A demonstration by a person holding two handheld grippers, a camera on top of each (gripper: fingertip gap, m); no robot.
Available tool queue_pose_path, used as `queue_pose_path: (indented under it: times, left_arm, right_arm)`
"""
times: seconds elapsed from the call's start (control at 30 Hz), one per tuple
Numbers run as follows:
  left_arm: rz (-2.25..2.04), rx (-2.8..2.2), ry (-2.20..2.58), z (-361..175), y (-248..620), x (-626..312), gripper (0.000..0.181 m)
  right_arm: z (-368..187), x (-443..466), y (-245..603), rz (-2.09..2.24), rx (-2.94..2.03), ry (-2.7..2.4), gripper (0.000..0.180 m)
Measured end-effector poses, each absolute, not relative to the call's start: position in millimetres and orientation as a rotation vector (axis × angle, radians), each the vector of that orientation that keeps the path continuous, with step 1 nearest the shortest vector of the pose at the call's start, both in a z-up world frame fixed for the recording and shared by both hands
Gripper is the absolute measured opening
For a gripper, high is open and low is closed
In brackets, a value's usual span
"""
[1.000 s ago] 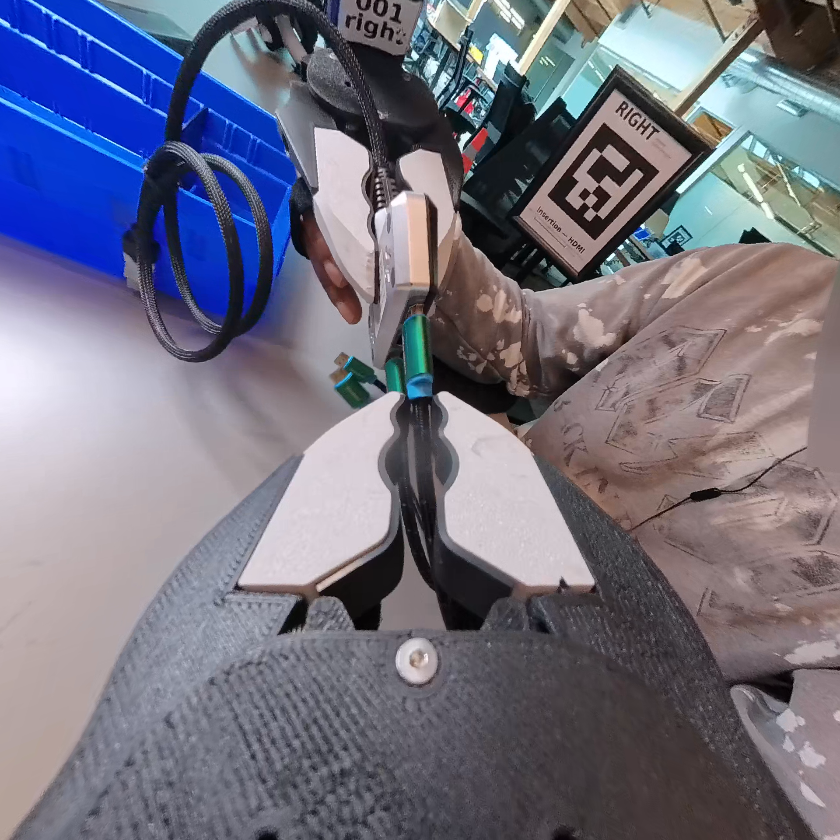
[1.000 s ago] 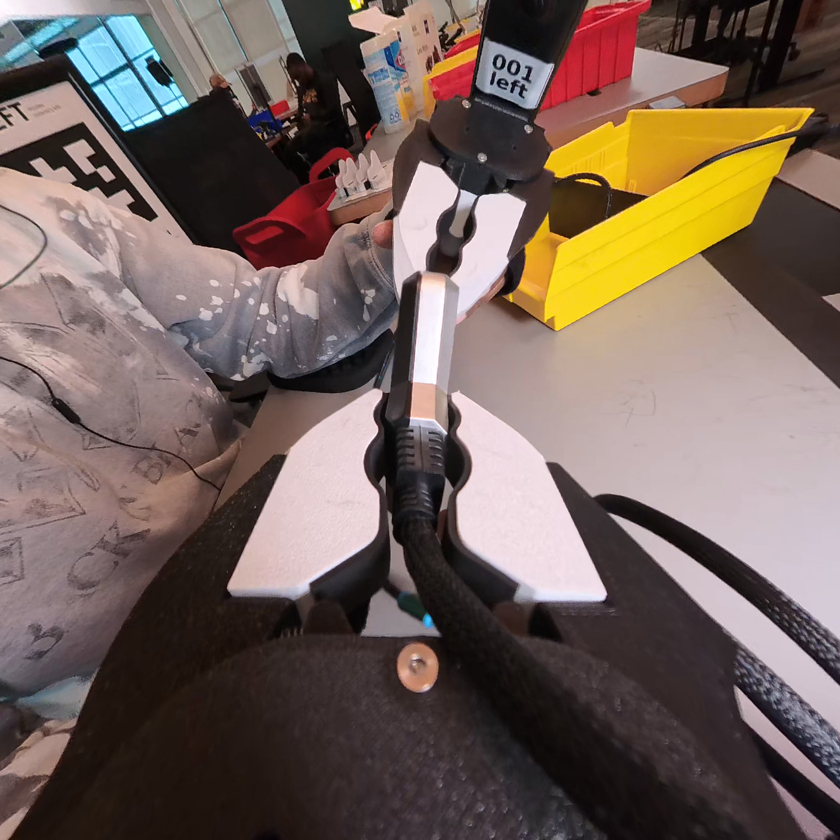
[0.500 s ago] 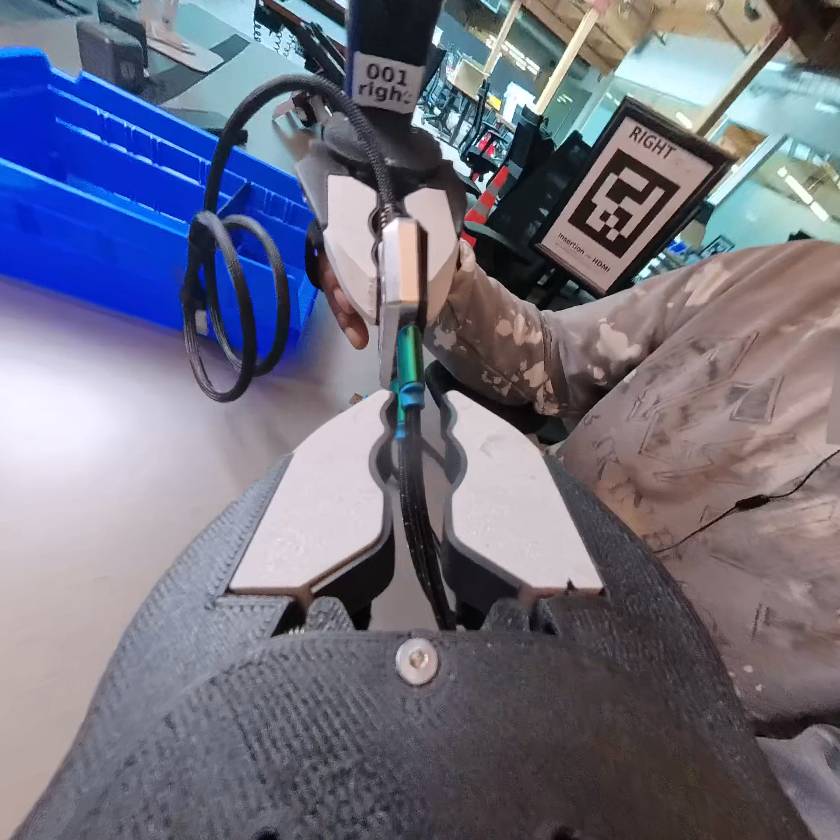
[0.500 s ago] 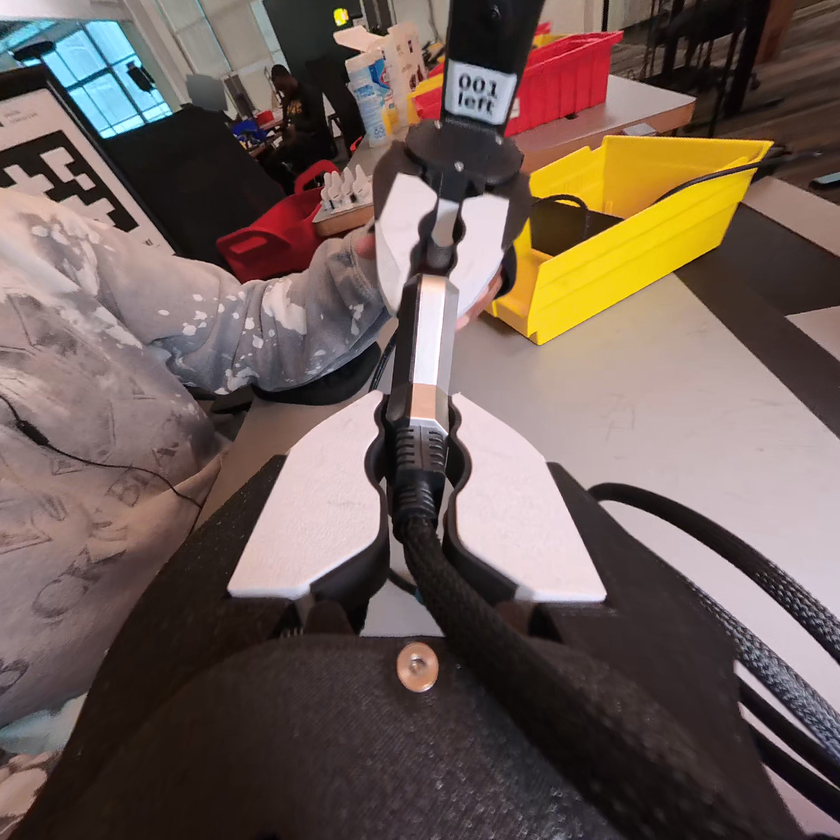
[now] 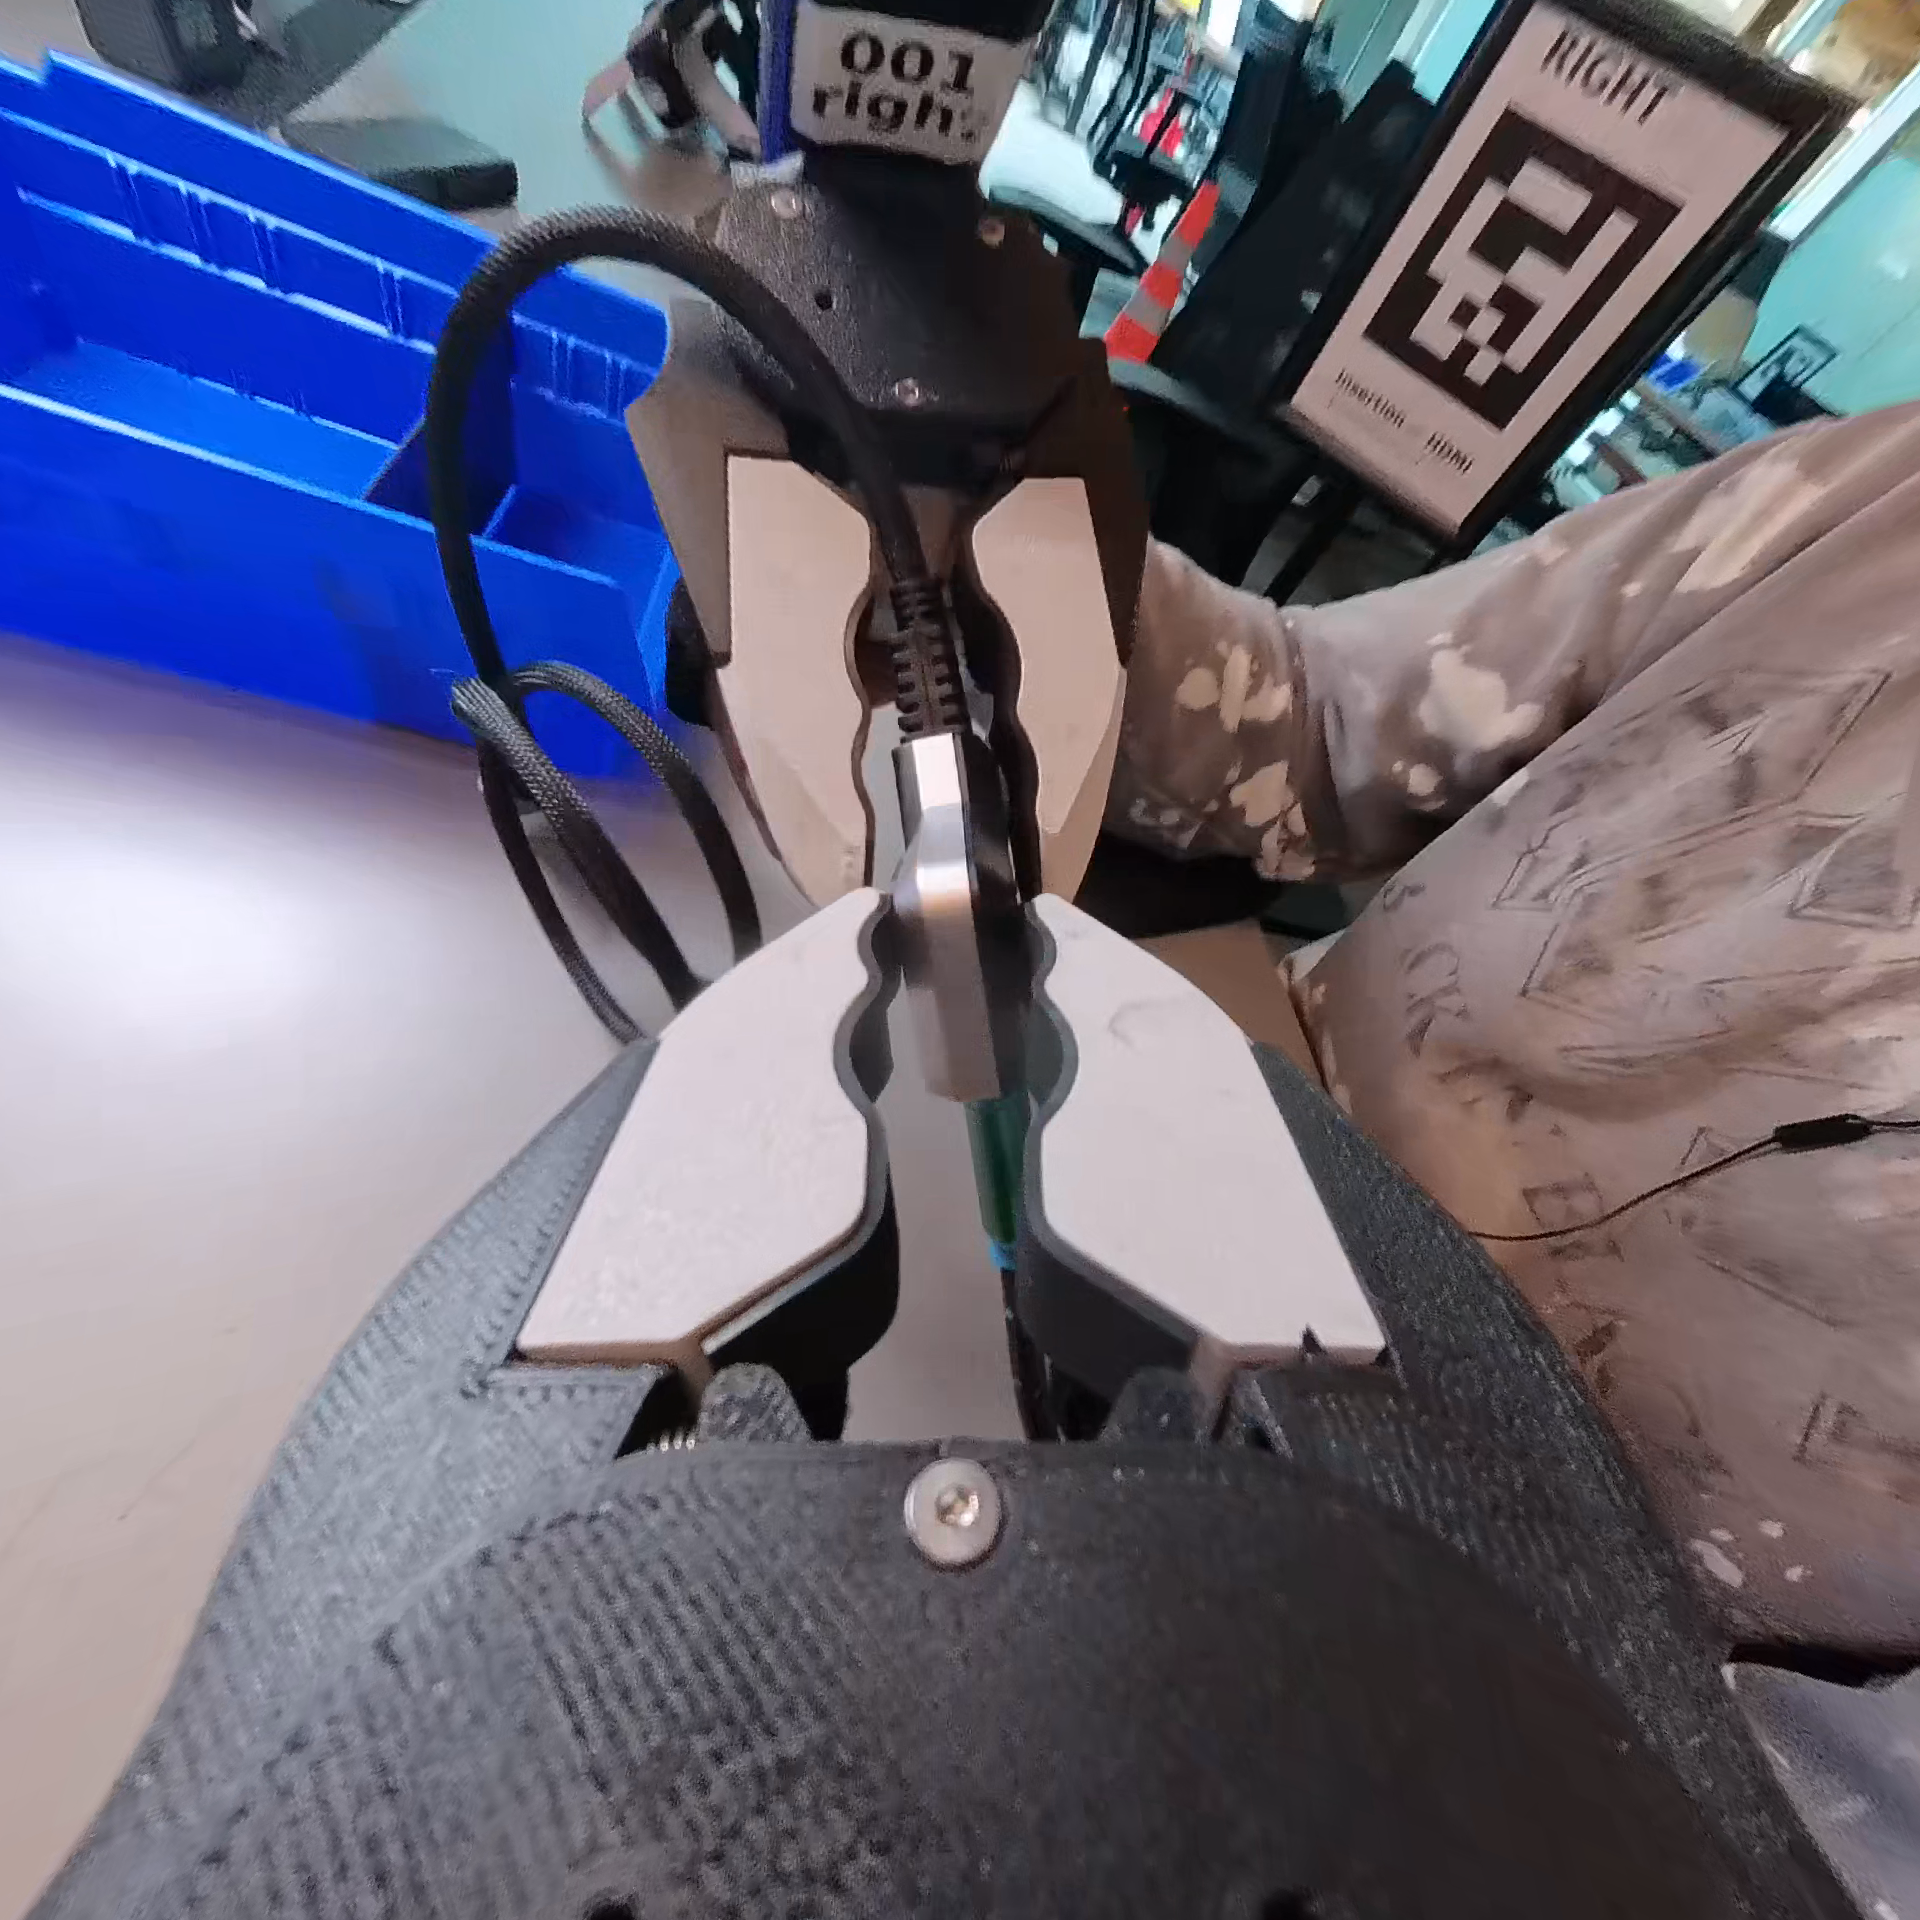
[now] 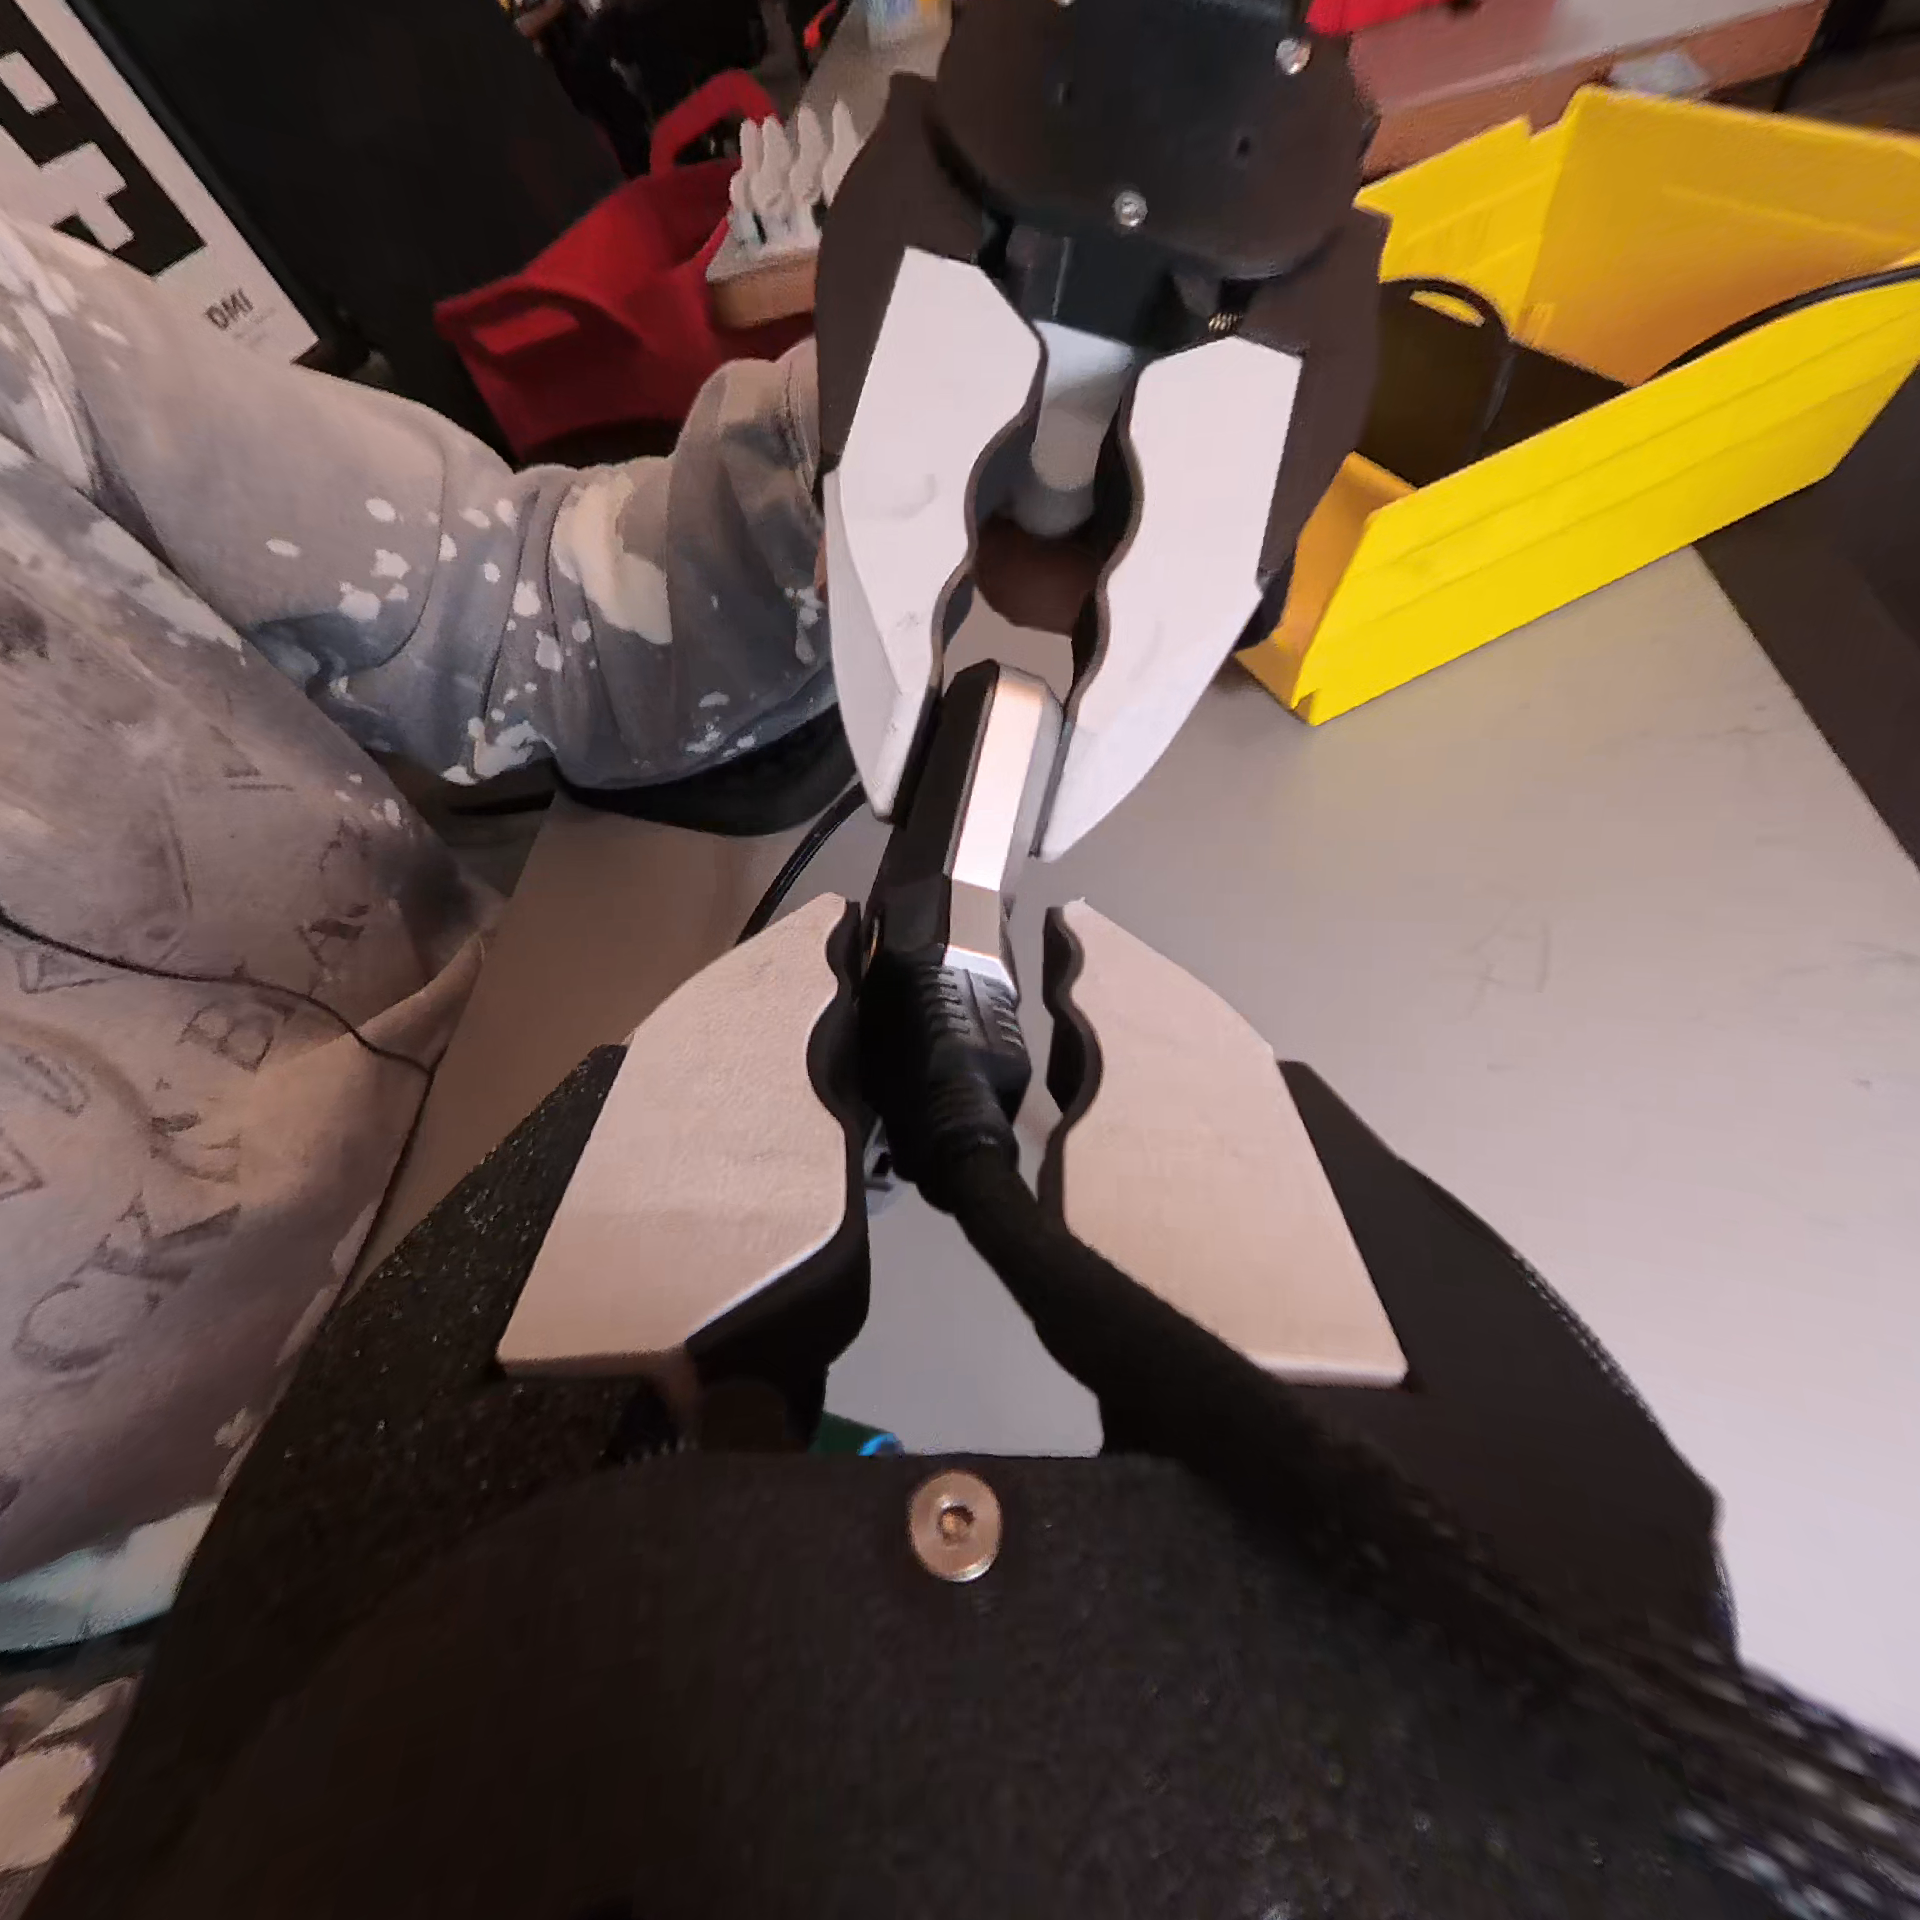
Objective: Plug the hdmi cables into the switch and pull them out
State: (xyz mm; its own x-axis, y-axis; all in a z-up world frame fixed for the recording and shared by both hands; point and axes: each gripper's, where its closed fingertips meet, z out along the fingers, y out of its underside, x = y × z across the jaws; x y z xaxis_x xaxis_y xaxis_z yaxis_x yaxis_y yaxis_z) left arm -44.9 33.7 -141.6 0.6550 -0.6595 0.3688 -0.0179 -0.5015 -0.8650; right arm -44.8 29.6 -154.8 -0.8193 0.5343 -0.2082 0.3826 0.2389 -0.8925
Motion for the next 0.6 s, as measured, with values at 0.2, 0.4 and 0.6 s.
queue_pose_path:
  times: [0.2,0.4,0.6]
  left_arm:
    - [-0.857,-1.926,0.513,-138.2,33.4,-52.7,0.022]
    - [-0.832,-1.902,0.483,-136.4,39.3,-56.1,0.022]
    - [-0.598,-1.858,0.463,-107.0,31.8,-69.3,0.044]
  right_arm:
    - [-132.3,-41.8,51.5,1.908,-0.847,-2.164,0.032]
    - [-124.5,-45.8,58.2,1.909,-0.868,-2.111,0.013]
    - [-98.3,-38.6,50.0,1.699,-0.840,-2.124,0.013]
